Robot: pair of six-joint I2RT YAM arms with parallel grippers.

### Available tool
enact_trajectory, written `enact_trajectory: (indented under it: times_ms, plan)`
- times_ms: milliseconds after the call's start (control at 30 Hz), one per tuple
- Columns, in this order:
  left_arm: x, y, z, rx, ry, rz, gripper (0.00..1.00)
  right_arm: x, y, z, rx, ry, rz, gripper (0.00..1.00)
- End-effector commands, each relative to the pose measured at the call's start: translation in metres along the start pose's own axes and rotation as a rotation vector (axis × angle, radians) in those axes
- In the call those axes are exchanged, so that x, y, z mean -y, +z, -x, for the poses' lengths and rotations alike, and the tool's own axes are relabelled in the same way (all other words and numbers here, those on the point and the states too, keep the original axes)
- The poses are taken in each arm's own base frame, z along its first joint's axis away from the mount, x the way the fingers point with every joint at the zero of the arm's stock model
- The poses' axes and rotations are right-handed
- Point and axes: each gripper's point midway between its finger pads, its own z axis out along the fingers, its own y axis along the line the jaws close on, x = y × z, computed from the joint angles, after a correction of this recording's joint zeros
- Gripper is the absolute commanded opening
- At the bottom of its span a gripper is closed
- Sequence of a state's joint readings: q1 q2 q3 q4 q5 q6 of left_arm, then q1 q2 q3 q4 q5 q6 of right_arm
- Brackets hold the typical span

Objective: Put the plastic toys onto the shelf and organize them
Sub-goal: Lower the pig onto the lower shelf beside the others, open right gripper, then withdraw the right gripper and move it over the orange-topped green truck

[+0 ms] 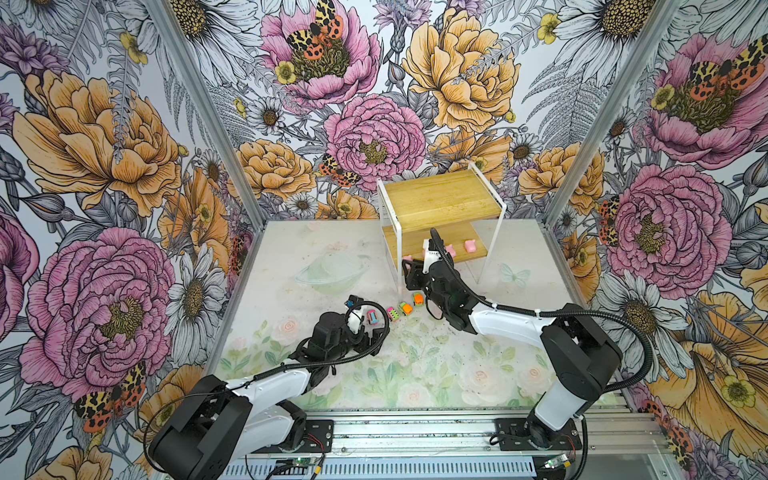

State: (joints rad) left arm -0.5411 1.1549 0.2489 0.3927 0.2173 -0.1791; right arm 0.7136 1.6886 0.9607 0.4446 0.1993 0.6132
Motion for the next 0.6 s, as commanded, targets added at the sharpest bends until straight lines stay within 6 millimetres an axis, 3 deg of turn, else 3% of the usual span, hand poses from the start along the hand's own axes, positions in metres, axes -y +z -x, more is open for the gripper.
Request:
enact_trajectory:
  times_ms: [0,300,567]
  plan:
    - [0.004,0.001,0.013,0.034,0.026,-0.005,0.99,0.011,0.000,-0.015,-0.054,-0.011,-0.054,0.42]
    - [0.004,0.001,0.013,0.034,0.026,-0.005,0.99,0.010,-0.008,-0.009,-0.043,-0.014,-0.050,0.48]
    - [0.004,0.001,0.013,0.035,0.027,-0.004,0.99,0.014,-0.029,-0.011,-0.062,-0.035,-0.049,0.59]
